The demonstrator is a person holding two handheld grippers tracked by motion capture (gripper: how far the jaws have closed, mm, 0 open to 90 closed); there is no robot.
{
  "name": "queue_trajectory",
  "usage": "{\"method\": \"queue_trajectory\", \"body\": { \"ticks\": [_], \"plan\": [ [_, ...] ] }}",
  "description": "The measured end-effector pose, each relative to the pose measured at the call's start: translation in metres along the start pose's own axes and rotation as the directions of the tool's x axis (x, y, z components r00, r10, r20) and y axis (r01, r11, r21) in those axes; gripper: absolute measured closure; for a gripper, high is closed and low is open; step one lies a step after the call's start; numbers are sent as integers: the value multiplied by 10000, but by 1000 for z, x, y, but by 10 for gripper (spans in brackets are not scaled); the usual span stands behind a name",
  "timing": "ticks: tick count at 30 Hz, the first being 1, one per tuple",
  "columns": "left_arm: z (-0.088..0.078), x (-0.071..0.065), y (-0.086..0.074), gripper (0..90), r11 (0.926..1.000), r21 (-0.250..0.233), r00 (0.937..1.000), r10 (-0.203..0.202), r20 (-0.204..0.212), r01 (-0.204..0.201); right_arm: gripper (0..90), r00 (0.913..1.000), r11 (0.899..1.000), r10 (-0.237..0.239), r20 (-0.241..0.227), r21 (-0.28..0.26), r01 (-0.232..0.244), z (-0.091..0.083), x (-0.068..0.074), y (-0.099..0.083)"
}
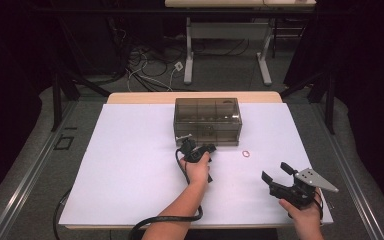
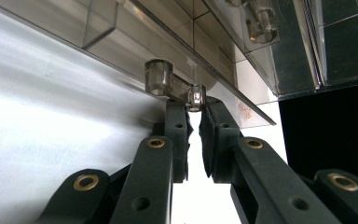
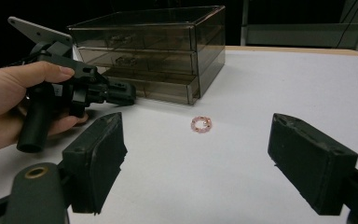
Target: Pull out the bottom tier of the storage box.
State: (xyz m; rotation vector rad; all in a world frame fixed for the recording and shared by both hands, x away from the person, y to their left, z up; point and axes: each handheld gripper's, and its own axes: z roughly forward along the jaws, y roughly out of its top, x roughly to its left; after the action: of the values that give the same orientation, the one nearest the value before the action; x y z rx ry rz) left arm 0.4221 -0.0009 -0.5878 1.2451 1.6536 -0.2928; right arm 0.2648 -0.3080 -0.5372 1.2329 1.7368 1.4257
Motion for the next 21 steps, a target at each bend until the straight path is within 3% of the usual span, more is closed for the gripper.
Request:
{"method": "queue_trajectory", "body": {
  "ticks": [21],
  "plan": [
    [-6,0,-7,815,9998,196,9999,87,82,-89,183,10000,10000,23,2,8,-23,0,0,0]
  ]
}}
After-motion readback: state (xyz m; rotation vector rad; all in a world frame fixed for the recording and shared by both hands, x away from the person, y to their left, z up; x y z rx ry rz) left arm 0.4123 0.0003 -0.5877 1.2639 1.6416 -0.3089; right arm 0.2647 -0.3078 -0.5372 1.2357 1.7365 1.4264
